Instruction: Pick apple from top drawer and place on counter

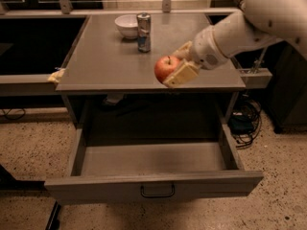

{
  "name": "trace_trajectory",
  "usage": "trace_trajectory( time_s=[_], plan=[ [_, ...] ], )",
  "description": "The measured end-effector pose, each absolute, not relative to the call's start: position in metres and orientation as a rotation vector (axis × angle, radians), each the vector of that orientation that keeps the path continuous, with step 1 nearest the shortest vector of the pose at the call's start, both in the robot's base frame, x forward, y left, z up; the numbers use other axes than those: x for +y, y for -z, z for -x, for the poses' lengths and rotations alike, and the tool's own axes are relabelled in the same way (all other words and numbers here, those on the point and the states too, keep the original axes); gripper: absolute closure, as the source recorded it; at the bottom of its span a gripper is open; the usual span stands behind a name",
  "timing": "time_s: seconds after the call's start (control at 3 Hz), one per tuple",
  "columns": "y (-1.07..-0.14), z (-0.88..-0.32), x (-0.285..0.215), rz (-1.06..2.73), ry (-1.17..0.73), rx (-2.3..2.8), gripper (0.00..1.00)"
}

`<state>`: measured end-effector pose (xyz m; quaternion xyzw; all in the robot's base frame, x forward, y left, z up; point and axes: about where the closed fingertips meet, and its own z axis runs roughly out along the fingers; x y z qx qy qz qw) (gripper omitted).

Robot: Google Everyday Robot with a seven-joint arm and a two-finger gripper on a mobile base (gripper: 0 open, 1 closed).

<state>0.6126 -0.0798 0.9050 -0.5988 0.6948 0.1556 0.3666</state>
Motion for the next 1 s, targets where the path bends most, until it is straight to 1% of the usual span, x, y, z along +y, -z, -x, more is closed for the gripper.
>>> trace_trajectory(
  time_s=[0.67, 1.0],
  plan=[
    [-0.890, -0.682, -0.050, 1.477, -0.537, 1.706, 1.00],
    [-0.874, -0.703, -0.041, 1.462, -0.590, 1.707, 1.00]
  ],
)
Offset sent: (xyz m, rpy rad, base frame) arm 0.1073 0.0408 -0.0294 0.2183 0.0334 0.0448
